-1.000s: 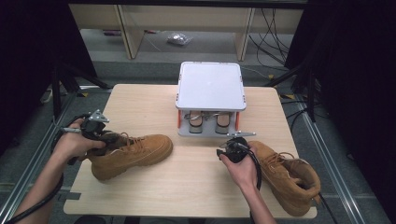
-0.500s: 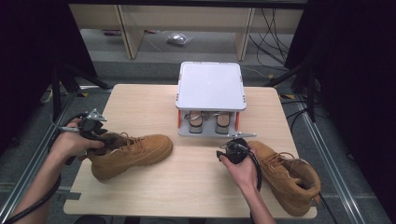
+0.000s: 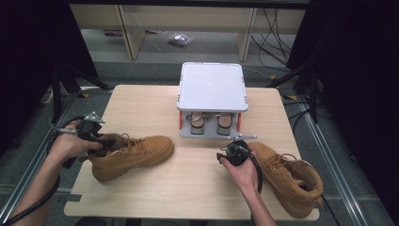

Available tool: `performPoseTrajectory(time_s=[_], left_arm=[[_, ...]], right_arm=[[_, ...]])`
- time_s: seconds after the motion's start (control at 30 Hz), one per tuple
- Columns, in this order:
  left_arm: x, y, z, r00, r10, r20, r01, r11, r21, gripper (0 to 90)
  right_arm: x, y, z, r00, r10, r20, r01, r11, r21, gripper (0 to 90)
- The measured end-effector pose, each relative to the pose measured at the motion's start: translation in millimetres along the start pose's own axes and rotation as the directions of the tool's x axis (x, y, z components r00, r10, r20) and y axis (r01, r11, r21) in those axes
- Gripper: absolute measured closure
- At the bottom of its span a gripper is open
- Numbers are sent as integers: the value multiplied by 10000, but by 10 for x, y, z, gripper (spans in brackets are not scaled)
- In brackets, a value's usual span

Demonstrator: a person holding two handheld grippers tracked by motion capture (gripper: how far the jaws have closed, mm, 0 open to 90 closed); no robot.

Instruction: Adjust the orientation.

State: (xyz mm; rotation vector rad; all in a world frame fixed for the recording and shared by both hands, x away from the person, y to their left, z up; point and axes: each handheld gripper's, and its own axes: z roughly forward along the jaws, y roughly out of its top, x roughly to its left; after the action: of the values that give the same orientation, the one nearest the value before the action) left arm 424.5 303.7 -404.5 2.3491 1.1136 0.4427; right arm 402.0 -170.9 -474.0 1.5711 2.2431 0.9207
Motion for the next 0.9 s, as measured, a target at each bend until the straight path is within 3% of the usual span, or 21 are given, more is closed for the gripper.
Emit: performPoseTrajectory(time_s=[0.03, 0.1, 0.13, 0.17, 0.27, 0.33, 0.37, 0.4, 0.43, 0.63, 0.7, 0.83, 0.87, 0.9], left_arm=[[-13, 3, -8, 10000, -48, -43, 48, 10000, 68, 674], [-53, 3, -18, 9996, -157, -233, 159, 9999, 64, 712], [-78, 9, -21, 9990, -66, -441, 69, 10000, 63, 727], [-98, 14, -22, 9983, -4, -584, 6, 10000, 40, 741], [-171, 19, -41, 9953, -399, -886, 407, 9992, 66, 759], [-208, 23, -69, 9943, -250, -1032, 255, 9997, 30, 767], [-230, 22, -77, 9934, -352, -1091, 357, 9994, 18, 771], [-265, 21, -88, 9912, -619, -1170, 619, 9981, -32, 773], [-275, 25, -98, 9905, -682, -1195, 679, 9977, -64, 775], [-296, 81, -178, 9847, -851, -1520, 816, 9962, -292, 788], [-299, 99, -198, 9805, -1028, -1678, 992, 9946, -294, 789], [-297, 136, -222, 9746, -1284, -1833, 1243, 9917, -334, 790], [-288, 150, -224, 9756, -1151, -1868, 1094, 9932, -404, 790], [-288, 157, -231, 9751, -1156, -1892, 1109, 9932, -354, 791]], right_arm=[[18, 6, 0, 9988, 362, -317, -364, 9993, -48, 562], [-4, -4, -4, 9998, 177, -4, -177, 9998, -16, 561], [10, 4, -18, 9986, 460, -241, -461, 9989, -35, 561], [-13, -3, -11, 9995, 238, -200, -240, 9997, -80, 561], [-16, -5, -25, 9990, 374, -229, -376, 9993, -73, 560], [-24, -10, -26, 9989, 428, -179, -429, 9991, -56, 559], [-40, -14, -24, 9996, 275, -12, -275, 9996, -48, 558], [-47, -10, -28, 9997, 206, -139, -207, 9997, -94, 558], [-22, -2, -51, 9986, 506, -167, -506, 9987, 17, 558], [-15, 2, -63, 9982, 578, -174, -578, 9983, 27, 558], [-40, 4, -44, 9994, 304, -183, -306, 9995, -79, 557], [-28, 7, -42, 9988, 401, -265, -403, 9991, -92, 557], [-57, -2, -32, 9999, -50, 102, 51, 9999, -116, 557], [-45, -1, -29, 10000, 77, 13, -76, 9999, -146, 557]])
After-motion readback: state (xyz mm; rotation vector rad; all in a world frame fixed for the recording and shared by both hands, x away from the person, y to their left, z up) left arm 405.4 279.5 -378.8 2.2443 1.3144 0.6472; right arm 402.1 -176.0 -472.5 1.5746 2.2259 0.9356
